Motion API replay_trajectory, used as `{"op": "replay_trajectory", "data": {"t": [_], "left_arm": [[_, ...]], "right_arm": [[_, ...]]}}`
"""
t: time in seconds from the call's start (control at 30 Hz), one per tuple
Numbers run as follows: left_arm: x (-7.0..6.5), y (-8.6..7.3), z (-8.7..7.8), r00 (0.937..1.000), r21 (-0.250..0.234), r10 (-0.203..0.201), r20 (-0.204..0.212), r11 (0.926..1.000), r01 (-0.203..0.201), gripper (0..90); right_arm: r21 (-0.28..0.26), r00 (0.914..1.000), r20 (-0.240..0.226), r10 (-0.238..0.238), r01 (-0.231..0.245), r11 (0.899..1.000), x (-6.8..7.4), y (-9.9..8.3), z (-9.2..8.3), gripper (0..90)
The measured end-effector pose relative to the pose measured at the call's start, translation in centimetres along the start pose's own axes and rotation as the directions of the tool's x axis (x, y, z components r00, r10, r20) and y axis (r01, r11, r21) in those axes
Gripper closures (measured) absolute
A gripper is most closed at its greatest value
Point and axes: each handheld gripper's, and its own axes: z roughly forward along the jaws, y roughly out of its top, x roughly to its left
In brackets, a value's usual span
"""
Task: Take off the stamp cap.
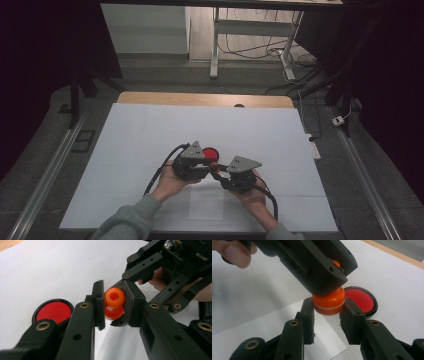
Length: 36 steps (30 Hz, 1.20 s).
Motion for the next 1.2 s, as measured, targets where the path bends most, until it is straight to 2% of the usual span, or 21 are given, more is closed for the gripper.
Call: {"op": "replay_trajectory", "data": {"t": [1.2], "left_arm": [[0.22, -0.12, -0.05, 0.9999, 0.004, -0.012, 0.012, 0.9999, 0.011, 72.7]], "right_arm": [[0.003, 0.9990, 0.019, -0.040, 0.040, 0.999, 0.23, -0.12, -0.02, 65.5]]}}
